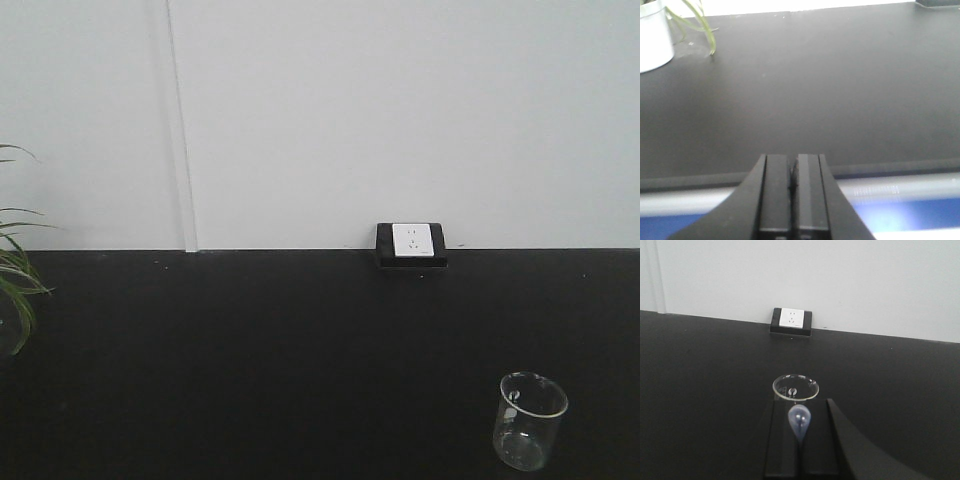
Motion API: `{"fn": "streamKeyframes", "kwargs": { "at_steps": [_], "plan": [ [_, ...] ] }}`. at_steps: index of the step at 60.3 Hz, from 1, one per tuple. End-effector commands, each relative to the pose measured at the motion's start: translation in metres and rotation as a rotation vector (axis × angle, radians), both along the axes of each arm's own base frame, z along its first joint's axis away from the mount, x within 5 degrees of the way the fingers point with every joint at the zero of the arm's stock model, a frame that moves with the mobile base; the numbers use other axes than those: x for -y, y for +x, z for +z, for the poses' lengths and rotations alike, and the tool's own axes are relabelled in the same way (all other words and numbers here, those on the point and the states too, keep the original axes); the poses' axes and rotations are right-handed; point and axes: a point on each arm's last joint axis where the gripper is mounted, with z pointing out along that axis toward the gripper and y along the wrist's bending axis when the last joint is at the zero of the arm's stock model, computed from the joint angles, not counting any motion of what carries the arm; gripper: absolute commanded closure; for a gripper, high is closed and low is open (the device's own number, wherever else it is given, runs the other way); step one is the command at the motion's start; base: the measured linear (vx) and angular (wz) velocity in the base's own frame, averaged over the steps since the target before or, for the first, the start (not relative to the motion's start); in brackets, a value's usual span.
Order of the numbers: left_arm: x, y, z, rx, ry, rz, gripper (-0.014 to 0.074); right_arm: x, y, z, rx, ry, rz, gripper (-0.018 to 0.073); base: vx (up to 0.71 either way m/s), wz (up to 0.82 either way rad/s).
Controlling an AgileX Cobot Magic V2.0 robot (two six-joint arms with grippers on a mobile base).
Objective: Grab transparent chemical and place on left bench
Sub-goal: 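Drive the base to the bench with the white bins, holding the dropper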
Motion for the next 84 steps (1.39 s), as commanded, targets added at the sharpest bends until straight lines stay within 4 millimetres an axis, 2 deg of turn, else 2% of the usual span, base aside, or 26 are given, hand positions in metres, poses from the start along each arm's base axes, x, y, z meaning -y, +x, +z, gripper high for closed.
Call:
{"fn": "streamKeyframes", "kwargs": {
  "at_steps": [1, 65, 84],
  "plan": [
    [-0.0002, -0.0015, 0.0027, 0.081, -0.014, -0.001, 0.06, -0.0028, 0.0011, 0.0163, 0.092, 0.005, 0.03, 0.0561, -0.25, 0.07],
    [-0.0002, -0.0015, 0.0027, 0.081, -0.014, -0.001, 0.06, -0.0028, 0.0011, 0.0164, 0.093, 0.005, 0.03, 0.0561, -0.27, 0.06],
    [-0.0002, -0.0015, 0.0027, 0.081, -0.014, -0.001, 0.06, -0.0028, 0.0011, 0.0164, 0.093, 0.005, 0.03, 0.0561, -0.21, 0.29]
  ]
}}
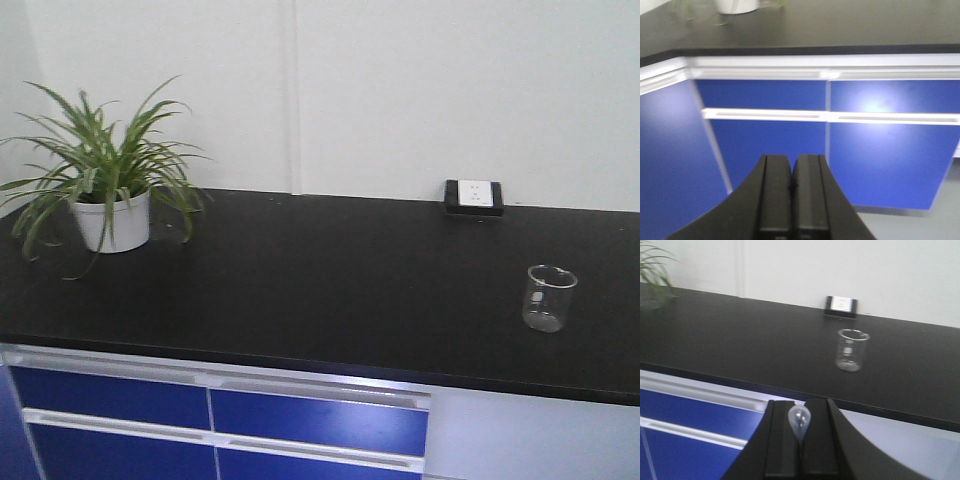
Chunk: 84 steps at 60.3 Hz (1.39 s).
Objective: Grab transparent chemical and place on left bench
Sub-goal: 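Drive the base to the bench with the white bins, holding the dropper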
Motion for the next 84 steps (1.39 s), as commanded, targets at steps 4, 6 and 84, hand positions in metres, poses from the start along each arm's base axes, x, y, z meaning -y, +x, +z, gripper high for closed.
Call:
{"fn": "streamKeyframes", "kwargs": {
  "at_steps": [4, 6, 84],
  "plan": [
    [-0.0002, -0.0015, 0.0027, 0.081, -0.014, -0.001, 0.06, -0.0028, 0.0011, 0.0164, 0.093, 0.005, 0.03, 0.0561, -0.17, 0.56],
    [-0.0002, -0.0015, 0.0027, 0.081, -0.014, -0.001, 0.06, -0.0028, 0.0011, 0.0164, 0.093, 0.005, 0.03, 0.0561, -0.17, 0.62],
    [-0.0002, -0.0015, 0.0027, 0.081, -0.014, -0.001, 0.06, -0.0028, 0.0011, 0.0164, 0.093, 0.005, 0.03, 0.0561, -0.01, 0.85]
  ]
}}
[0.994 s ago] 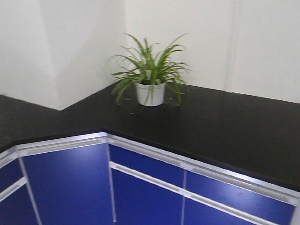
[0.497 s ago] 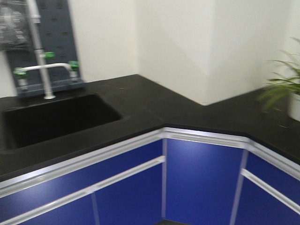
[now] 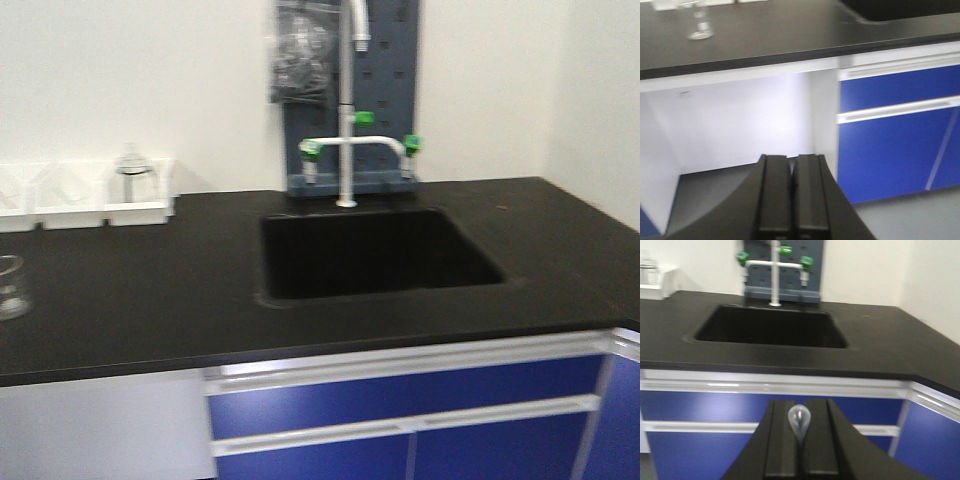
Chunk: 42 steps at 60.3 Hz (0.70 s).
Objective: Grab transparent chemical and place on left bench
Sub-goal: 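Drive the base to the bench with the white bins, holding the dropper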
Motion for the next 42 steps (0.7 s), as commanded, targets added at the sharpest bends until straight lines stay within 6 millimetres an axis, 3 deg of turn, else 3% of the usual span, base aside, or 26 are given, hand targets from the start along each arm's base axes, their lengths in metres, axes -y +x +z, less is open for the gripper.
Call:
{"fn": "streamKeyframes", "kwargs": {
  "at_steps": [1, 42],
  "plan": [
    [-0.0002, -0.0015, 0.0027, 0.081, -0.014, -0.001, 0.06, -0.0028, 0.0011, 0.0164, 0.093, 0.005, 0.03, 0.0561, 0.17, 0.71],
    [-0.0002, -0.0015, 0.0027, 0.081, -0.014, -0.001, 0.06, -0.0028, 0.0011, 0.0164, 0.093, 0.005, 0.03, 0.0561, 0.21, 0.64]
  ]
}}
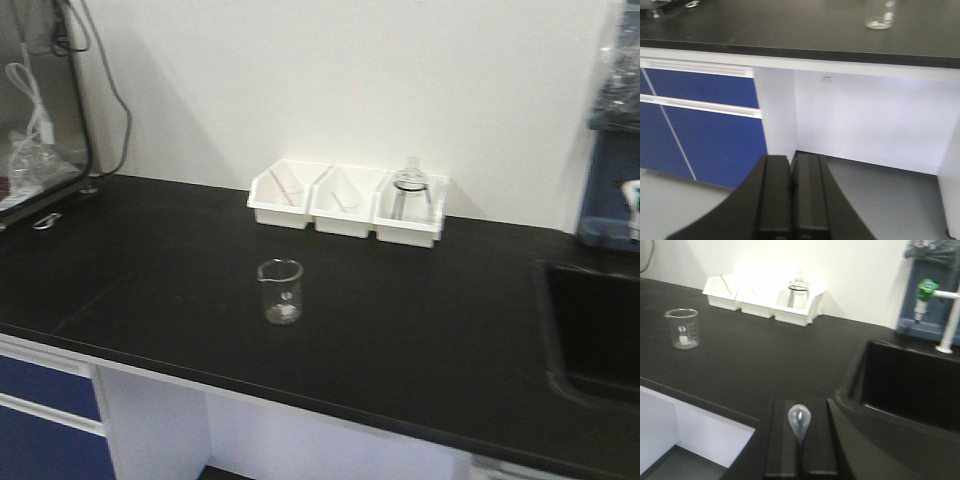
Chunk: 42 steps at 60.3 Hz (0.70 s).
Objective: Grab transparent chemical and place on left bench
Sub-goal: 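Drive the base to the bench with the white bins, holding the dropper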
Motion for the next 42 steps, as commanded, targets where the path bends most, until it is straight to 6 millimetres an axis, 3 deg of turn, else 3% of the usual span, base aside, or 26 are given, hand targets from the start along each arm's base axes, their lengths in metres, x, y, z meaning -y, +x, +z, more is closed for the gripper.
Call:
{"fn": "streamKeyframes", "kwargs": {
  "at_steps": [1, 42],
  "plan": [
    [-0.0002, -0.0015, 0.0027, 0.081, -0.014, -0.001, 0.06, -0.0028, 0.0011, 0.0164, 0.093, 0.005, 0.03, 0.0561, 0.26, 0.39],
    [-0.0002, -0.0015, 0.0027, 0.081, -0.014, -0.001, 0.06, -0.0028, 0.0011, 0.0164, 0.093, 0.005, 0.03, 0.0559, 0.33, 0.14]
  ]
}}
